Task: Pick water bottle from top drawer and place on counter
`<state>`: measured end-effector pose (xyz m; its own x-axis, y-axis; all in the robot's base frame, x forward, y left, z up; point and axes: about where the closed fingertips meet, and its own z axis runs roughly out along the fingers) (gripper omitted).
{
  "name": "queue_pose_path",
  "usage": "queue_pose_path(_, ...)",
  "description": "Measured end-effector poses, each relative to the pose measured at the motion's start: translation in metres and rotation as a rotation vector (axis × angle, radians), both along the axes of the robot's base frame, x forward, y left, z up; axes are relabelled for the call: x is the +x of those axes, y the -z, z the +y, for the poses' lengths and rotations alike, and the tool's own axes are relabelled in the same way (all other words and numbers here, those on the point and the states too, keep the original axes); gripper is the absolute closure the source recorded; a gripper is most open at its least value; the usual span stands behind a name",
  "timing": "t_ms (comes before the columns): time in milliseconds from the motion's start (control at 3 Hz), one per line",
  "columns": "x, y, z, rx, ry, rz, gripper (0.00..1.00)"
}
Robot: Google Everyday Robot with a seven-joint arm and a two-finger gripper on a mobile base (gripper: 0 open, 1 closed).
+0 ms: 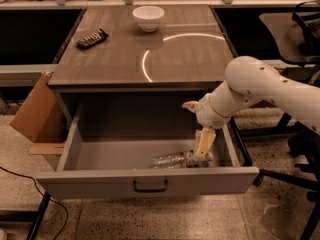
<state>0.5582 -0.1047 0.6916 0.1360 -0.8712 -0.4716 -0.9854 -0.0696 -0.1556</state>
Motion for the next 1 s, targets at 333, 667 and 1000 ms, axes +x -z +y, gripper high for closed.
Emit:
queue_pose_path(333, 0.002, 0.018, 0.012, -0.012, -0.024, 0.008, 0.00)
queue_pose_path(667, -0.001, 0.035, 0.023, -0.022, -0.042, 0.015, 0.00)
queue_pose_path(1000, -0.004, 0.051, 0.030, -0.023, -0.046, 0.026, 0.00)
